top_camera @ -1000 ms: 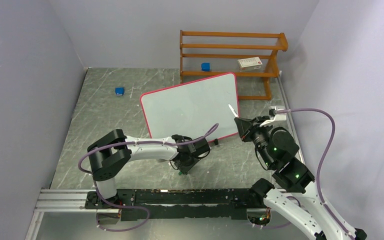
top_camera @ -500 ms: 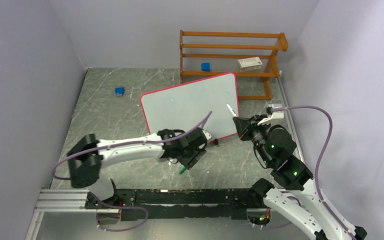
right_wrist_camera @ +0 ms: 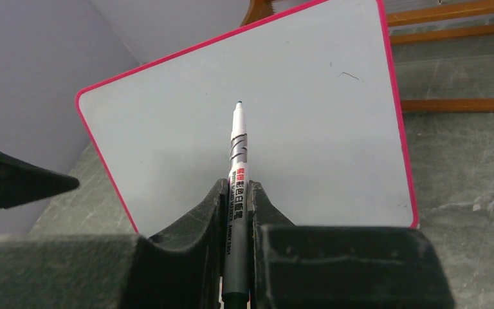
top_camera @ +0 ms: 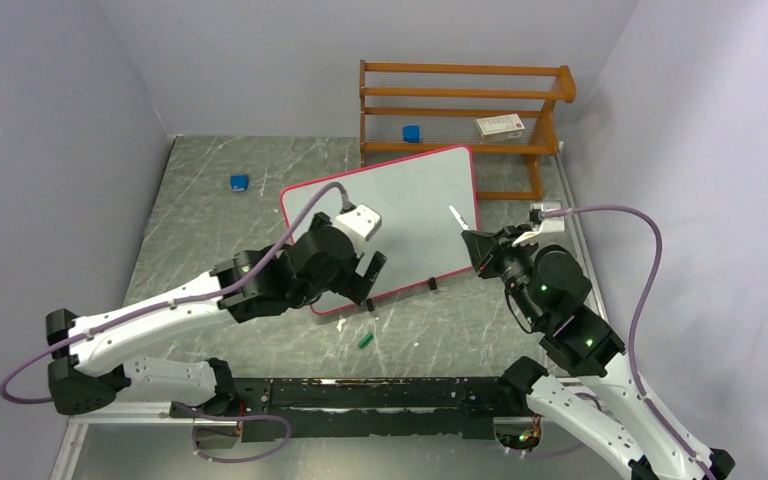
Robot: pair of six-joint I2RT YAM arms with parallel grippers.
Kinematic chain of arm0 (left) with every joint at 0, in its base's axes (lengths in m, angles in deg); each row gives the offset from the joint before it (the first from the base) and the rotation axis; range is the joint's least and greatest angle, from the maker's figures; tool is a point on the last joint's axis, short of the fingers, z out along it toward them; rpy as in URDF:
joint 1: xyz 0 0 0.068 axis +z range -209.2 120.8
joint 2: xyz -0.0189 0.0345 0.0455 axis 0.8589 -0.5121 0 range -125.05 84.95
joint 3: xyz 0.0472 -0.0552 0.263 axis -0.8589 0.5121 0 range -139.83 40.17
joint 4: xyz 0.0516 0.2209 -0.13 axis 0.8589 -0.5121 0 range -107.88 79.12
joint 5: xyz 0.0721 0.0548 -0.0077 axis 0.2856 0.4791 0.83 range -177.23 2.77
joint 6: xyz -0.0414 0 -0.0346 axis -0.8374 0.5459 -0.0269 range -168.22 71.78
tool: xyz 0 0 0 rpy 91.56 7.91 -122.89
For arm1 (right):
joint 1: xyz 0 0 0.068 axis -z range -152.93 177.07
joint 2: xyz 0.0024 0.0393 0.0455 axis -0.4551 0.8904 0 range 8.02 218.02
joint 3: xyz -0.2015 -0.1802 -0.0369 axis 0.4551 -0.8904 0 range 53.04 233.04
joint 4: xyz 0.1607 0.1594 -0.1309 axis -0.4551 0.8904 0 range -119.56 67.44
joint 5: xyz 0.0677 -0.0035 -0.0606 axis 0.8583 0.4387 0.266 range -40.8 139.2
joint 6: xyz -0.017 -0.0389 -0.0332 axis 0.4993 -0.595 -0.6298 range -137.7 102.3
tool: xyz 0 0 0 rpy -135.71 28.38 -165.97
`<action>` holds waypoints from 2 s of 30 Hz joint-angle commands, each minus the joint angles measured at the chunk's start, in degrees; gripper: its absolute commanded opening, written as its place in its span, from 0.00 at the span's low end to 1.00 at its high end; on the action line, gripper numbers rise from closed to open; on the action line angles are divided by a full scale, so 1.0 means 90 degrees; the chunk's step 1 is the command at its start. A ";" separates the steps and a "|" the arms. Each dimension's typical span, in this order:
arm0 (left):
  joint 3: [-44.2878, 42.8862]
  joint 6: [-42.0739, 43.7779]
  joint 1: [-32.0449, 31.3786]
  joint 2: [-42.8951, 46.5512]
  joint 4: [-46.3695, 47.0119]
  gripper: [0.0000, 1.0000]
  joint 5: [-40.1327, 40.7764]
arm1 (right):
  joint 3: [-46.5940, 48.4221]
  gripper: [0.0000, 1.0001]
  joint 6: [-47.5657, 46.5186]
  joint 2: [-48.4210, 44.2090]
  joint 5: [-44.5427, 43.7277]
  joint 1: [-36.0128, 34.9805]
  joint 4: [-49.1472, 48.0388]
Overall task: Write a sentence on the whiteboard
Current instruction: Place the pen cap at the center of the board, then write a sentence on the whiteboard.
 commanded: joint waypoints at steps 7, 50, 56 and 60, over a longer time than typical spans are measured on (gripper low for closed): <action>-0.0323 0.0064 0.0581 0.0500 -0.0231 0.97 0.1452 | 0.0262 0.00 0.0016 0.0181 0.0263 0.0016 -0.0184; 0.1734 0.0304 0.7438 0.0709 0.4302 0.98 -0.7223 | 0.1394 0.00 -0.0939 0.2104 0.2412 0.0000 -0.0261; 0.2174 -0.1150 0.8097 -0.0178 0.6294 0.93 -0.9217 | 0.1330 0.00 -0.1054 0.2230 0.2593 -0.0015 -0.0436; 0.2027 -0.1514 0.8099 -0.0819 0.6871 0.88 -0.9933 | 0.1276 0.00 -0.1090 0.2316 0.2633 -0.0028 -0.0572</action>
